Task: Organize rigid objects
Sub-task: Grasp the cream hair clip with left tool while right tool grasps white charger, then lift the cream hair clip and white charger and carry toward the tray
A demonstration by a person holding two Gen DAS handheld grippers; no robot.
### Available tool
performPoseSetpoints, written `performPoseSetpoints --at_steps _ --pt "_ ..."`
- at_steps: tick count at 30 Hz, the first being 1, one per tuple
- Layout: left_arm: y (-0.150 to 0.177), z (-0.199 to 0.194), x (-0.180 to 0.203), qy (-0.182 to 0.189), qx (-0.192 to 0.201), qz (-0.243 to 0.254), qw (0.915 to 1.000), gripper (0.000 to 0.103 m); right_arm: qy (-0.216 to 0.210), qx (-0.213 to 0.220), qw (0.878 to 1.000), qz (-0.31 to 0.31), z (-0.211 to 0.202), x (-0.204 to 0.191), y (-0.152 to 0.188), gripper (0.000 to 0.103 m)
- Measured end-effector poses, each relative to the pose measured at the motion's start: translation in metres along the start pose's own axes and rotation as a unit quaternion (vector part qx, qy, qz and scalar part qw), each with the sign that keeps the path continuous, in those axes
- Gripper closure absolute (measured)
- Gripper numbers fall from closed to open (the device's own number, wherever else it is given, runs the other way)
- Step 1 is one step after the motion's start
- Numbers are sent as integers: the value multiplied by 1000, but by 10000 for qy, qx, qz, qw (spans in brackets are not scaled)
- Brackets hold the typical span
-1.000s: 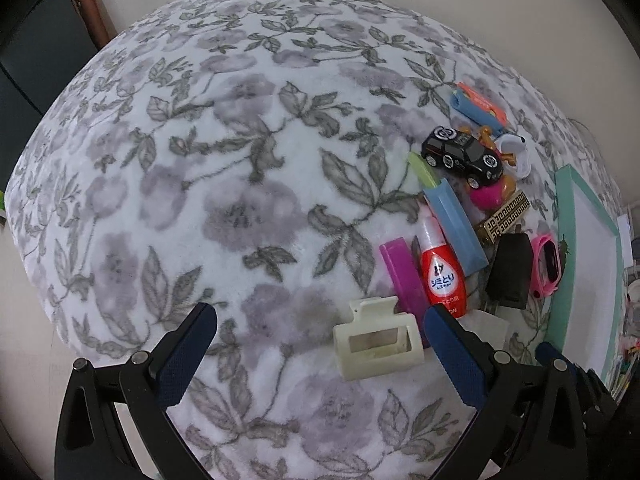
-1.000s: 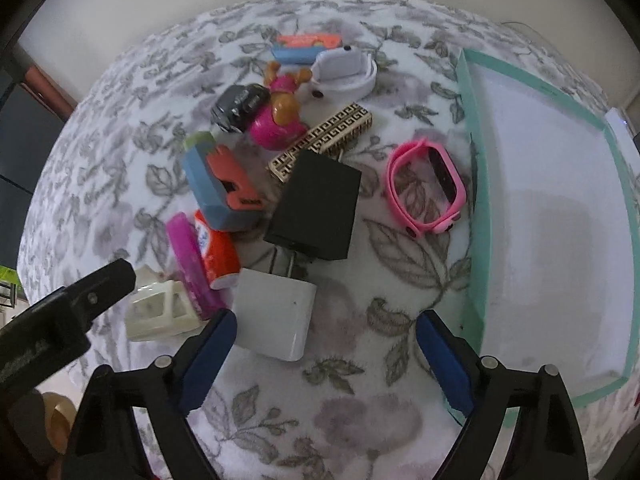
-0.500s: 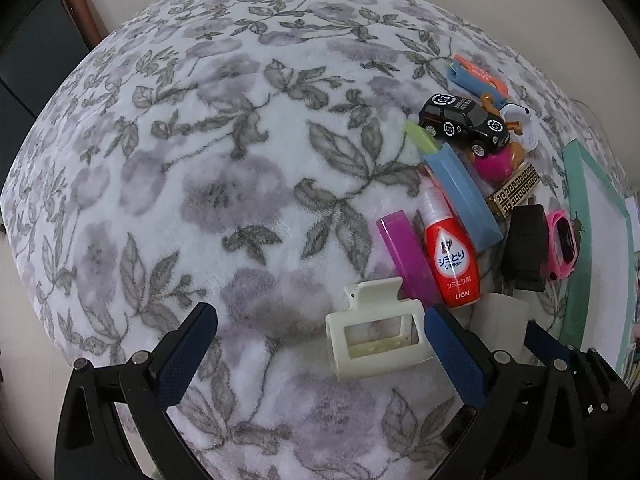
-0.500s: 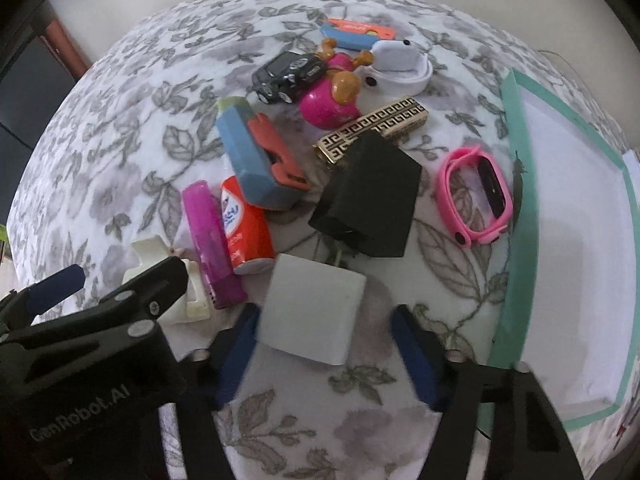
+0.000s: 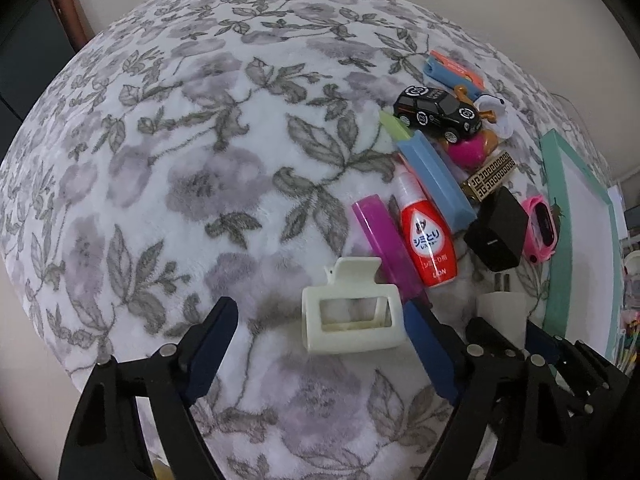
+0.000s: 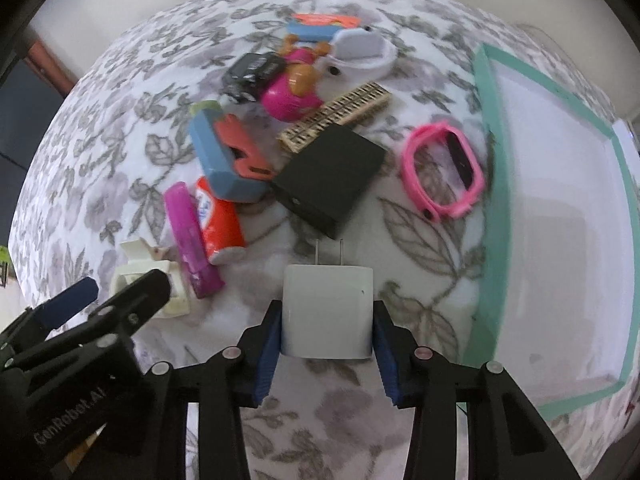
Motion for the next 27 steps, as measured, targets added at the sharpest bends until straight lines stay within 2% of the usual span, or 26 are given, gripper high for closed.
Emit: performPoseSetpoints --at_steps 3,5,9,13,15,17,20,24,27 --pt "0 -1 2 -16 10 27 10000 21 -64 -46 9999 119 -4 12 8 58" --pt "4 -5 6 68 1 43 10000 30 -86 -66 9999 133 -4 18 8 58" --pt "10 -10 12 12 19 183 9998 30 -103 -119 9998 142 -4 24 5 58" --pt "18 -9 21 -47 -33 217 9997 31 54 -104 9999 -7 1 22 -1 58" --pt "19 -7 19 -143 -114 254 9995 41 76 -91 9999 -20 0 21 -3 58" --pt "24 -7 19 -185 -166 225 9994 56 75 -76 9999 -21 2 13 5 58" --pt "24 -11 17 -186 -115 147 9997 65 45 -63 10000 -9 0 11 5 58" --pt "14 -20 10 -42 5 64 10000 66 33 -71 10000 -50 -5 14 9 58" --pt "7 -27 7 -126 104 98 9998 50 -9 -79 10000 -8 -6 16 13 58"
Point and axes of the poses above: each gripper's, at about its wrist camera, not at the fingertips, and z roughly the way its jaws point, x to its right, y to its underside, the point moved 10 cm from there along z, roughly the way its jaws point, and after that the axes turned 15 degrees about -z, right-handed, at the moved point
